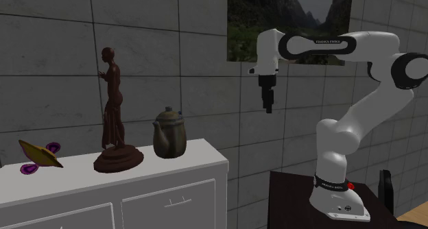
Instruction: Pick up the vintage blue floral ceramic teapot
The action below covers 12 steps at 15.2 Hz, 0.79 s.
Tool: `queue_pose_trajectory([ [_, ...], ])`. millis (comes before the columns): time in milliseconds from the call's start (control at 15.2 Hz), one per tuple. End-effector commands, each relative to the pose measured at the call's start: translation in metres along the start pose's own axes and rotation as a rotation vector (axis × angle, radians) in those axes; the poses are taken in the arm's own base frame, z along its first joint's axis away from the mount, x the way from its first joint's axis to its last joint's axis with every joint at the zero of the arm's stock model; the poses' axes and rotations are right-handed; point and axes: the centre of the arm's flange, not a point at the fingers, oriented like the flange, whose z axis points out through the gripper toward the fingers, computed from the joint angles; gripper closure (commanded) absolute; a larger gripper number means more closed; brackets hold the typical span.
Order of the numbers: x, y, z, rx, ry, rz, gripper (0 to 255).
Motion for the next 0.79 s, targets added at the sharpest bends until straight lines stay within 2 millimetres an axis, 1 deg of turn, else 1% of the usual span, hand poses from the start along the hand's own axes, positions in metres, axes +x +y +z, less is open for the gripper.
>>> queue_pose_trajectory([
  [0, 0.0, 0.0, 0.0, 0.0, 0.0, 0.0, 0],
  [396, 0.072, 0.015, -0.001, -0.001, 0.035, -0.146, 0],
  [726, 0.134, 0.019, -0.004, -0.002, 0.064, -0.267, 0],
])
